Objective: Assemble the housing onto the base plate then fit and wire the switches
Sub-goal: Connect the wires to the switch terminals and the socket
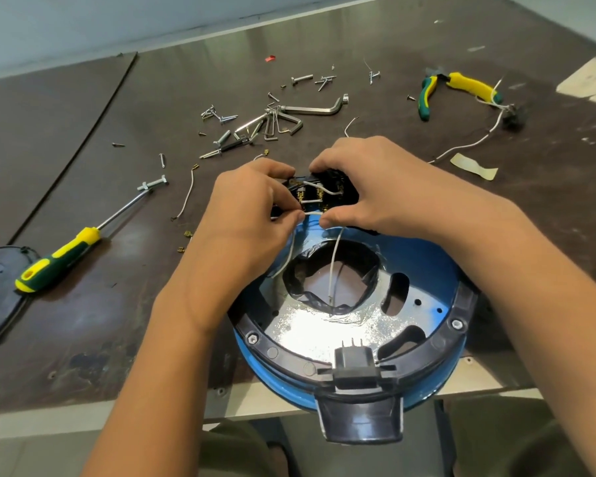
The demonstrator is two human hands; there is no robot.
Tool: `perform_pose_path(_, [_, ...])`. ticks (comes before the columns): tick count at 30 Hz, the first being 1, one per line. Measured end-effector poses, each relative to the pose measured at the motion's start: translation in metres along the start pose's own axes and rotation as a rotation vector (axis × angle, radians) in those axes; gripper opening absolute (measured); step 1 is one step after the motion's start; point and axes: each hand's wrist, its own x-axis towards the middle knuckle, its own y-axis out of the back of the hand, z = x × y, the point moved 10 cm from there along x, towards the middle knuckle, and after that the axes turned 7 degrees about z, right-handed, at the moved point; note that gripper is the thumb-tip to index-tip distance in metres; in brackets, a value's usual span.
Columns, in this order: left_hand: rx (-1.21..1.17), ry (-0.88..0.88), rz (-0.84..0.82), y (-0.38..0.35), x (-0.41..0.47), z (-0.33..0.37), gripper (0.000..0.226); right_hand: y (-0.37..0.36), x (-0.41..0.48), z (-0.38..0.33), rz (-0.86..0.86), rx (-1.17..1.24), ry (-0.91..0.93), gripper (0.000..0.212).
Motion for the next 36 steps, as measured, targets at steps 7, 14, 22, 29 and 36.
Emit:
perform_pose_path(7, [-0.006, 0.001, 0.033, 0.0009, -0.0002, -0.0003, 0.007, -0.0002, -0.0005, -0.0008, -0.001, 0.005, 0.004, 0.066])
perform_pose_path(14, [0.010, 0.006, 0.022, 0.0004, 0.0007, 0.0008, 0.009, -0.0008, 0.0003, 0.0001, 0.014, 0.023, 0.000, 0.063])
perform_pose_path(22, [0.024, 0.021, -0.001, -0.0001, 0.0015, 0.0006, 0.011, -0.0007, 0.0014, 0.0016, 0.031, 0.017, -0.002, 0.061])
perform_pose_path(29, [-0.027, 0.005, 0.036, 0.0019, -0.0006, 0.0010, 0.007, -0.0010, 0.0015, 0.0007, 0.024, 0.006, 0.003, 0.063])
perform_pose_path(36, [-0.024, 0.011, 0.029, 0.0010, 0.0001, 0.0015, 0.008, -0.0010, 0.0014, -0.0005, 0.026, 0.005, 0.007, 0.063])
